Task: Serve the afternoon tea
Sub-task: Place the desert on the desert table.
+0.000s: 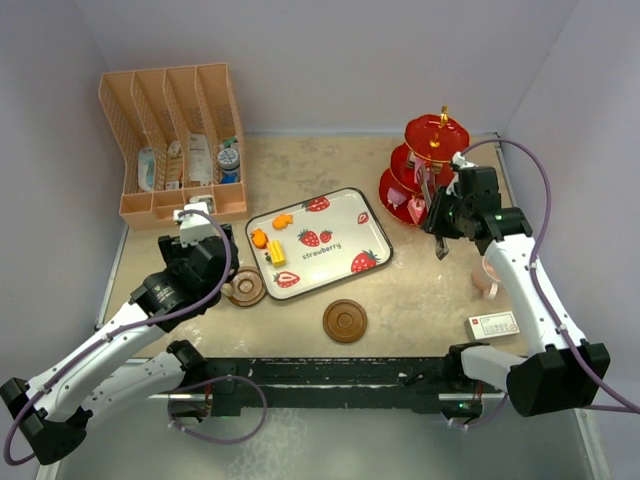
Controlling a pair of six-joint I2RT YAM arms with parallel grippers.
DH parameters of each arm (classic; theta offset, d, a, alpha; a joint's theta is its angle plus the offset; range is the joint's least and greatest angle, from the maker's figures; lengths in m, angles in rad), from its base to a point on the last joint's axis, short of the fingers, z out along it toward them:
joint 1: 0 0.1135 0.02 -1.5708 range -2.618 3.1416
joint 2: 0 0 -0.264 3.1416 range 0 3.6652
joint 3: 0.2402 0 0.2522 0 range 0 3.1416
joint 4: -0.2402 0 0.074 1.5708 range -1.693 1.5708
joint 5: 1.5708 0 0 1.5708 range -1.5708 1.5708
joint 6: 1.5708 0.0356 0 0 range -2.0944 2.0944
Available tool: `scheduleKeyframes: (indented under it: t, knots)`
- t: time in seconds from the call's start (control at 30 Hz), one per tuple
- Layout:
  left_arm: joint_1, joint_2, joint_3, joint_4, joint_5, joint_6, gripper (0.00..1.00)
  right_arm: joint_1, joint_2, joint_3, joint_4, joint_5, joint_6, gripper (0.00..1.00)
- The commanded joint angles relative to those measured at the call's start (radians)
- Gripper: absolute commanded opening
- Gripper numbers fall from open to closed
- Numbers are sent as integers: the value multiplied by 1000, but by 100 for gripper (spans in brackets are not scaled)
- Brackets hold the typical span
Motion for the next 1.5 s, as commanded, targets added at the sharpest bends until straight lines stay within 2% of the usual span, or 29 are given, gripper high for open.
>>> scheduleKeyframes:
  t: [0.0, 0.43, 1.1, 1.47]
  knots:
    - [2, -1, 28, 18, -6, 3, 88, -3, -22, 29, -3, -16, -18, 31]
    - [1, -4, 28, 16, -6, 3, 88, -3, -7, -33, 16, -22, -27, 33]
    - [3, -1, 28, 16, -6, 1, 87, -3, 15, -18, 27, -15, -29, 40]
    - [3, -4, 27, 18, -6, 3, 88, -3, -36, 29, -17, 12, -25, 43]
